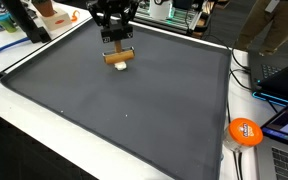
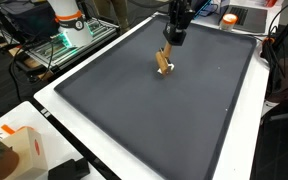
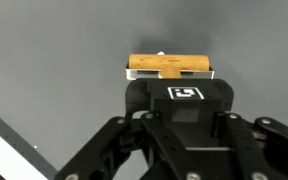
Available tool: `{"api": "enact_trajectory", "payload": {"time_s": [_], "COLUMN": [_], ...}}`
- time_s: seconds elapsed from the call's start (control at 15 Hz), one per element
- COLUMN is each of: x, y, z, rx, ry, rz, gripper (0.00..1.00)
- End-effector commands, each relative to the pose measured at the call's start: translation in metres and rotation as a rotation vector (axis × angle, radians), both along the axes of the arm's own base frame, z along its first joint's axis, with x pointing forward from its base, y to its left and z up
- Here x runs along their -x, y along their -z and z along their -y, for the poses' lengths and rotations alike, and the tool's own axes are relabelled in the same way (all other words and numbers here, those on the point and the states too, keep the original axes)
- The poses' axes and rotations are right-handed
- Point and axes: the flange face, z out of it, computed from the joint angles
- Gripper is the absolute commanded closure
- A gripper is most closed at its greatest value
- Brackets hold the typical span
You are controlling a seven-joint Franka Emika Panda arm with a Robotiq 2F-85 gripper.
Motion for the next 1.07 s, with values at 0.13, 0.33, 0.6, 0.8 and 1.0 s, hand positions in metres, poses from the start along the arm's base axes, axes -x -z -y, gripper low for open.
{"api": "enact_trajectory", "payload": {"time_s": [0.13, 0.33, 0.6, 0.8, 1.0], "x": [-0.007, -0.009, -0.012, -0.014, 0.001], "y": [0.010, 0.008, 0.011, 0.003, -0.055], "z": [-0.007, -0.012, -0.017, -0.018, -0.006], "rx": [-0.010, -0.031, -0.045, -0.066, -0.110], "ry": [-0.025, -0.043, -0.067, -0.052, 0.062], "rz": [0.014, 0.030, 0.046, 0.078, 0.167], "gripper": [0.78, 0.78, 0.78, 0.78, 0.78]}}
